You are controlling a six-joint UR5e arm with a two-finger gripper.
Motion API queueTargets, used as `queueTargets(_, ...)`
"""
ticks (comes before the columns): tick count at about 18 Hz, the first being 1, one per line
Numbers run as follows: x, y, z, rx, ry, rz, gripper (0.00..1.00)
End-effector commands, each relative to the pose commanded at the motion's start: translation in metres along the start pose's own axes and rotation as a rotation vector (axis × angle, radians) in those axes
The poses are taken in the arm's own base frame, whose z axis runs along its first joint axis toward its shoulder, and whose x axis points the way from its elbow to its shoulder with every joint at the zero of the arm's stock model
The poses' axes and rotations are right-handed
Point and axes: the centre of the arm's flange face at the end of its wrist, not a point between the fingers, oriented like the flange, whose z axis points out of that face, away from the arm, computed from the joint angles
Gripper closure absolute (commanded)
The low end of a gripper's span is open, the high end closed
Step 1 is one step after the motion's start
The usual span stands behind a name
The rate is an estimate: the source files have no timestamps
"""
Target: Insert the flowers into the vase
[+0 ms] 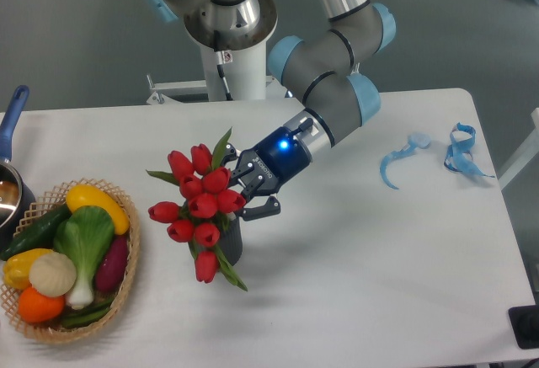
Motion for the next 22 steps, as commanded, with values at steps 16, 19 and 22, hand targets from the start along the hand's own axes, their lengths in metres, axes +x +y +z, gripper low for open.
queueTargets(16,0.008,-0.035,-0.038,-0.291,-0.116,0.131,0.0)
queueTargets(19,0.01,-0.056,-0.062,-0.397,-0.188,0.177,0.0)
queueTargets(22,0.004,-0.081,-0.108,-0.539,-0.31,0.223,0.0)
